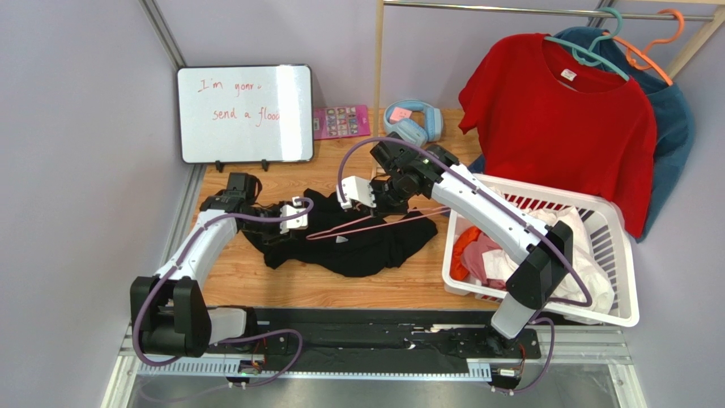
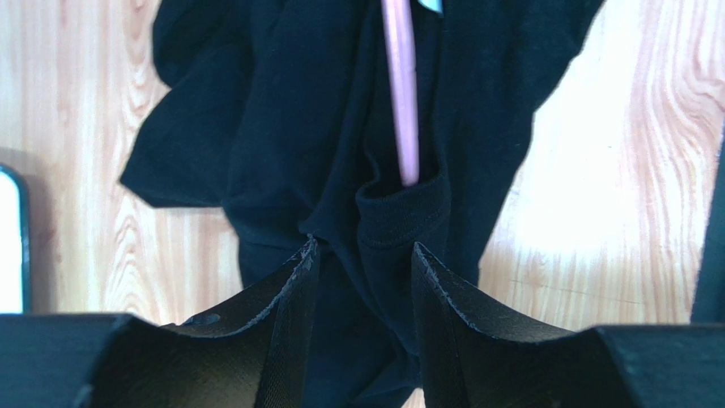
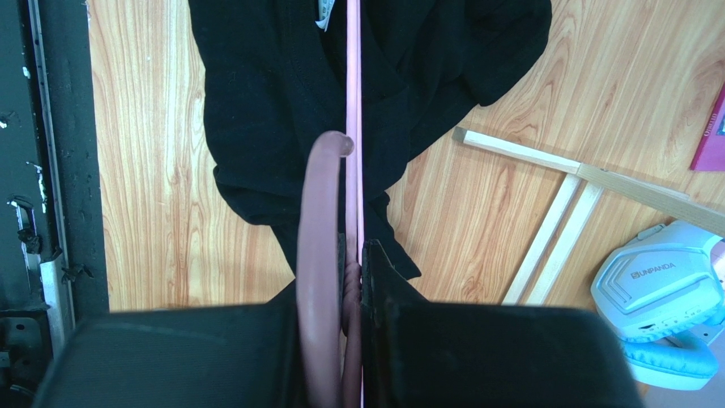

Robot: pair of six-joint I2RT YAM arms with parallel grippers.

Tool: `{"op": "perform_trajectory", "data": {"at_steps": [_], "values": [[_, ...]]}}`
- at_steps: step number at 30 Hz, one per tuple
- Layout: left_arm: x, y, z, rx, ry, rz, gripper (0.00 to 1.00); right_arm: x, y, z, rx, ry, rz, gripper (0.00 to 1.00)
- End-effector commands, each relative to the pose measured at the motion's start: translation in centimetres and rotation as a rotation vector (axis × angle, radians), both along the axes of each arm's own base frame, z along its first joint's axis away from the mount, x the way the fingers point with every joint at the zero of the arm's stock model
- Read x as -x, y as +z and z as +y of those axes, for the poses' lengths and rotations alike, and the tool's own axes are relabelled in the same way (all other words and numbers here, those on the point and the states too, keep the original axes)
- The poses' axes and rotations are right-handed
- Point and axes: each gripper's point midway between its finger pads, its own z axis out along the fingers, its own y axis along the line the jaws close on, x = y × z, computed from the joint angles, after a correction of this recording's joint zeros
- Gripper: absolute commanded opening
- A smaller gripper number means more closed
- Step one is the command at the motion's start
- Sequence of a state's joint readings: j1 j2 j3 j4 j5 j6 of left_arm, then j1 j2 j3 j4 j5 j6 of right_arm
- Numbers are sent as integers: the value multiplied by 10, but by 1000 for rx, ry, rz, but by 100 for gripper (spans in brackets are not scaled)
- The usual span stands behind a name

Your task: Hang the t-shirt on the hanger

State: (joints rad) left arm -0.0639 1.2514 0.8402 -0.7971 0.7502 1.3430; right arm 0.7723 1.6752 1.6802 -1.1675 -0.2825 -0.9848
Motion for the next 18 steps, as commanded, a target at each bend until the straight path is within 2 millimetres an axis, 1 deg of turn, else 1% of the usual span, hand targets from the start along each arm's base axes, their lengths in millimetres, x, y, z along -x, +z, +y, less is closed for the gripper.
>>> {"op": "perform_trajectory", "data": {"at_steps": [1,6,9,13,18], "values": [[15,-4,-12,26,-84,6,49,-4,3,-8,65,-39,-10,0],[18,-7,-15,37,-80,37,45,-7,0,5,45,-44,3,0],[17,-7,-16,43,-68,49,45,-7,3,13,16,-58,20,0],[18,-6,-16,49,-63,51,45,-8,13,23,-33,-60,30,0],[16,-3,-15,47,-39,44,45,-1,23,28,-74,-48,52,0]]}}
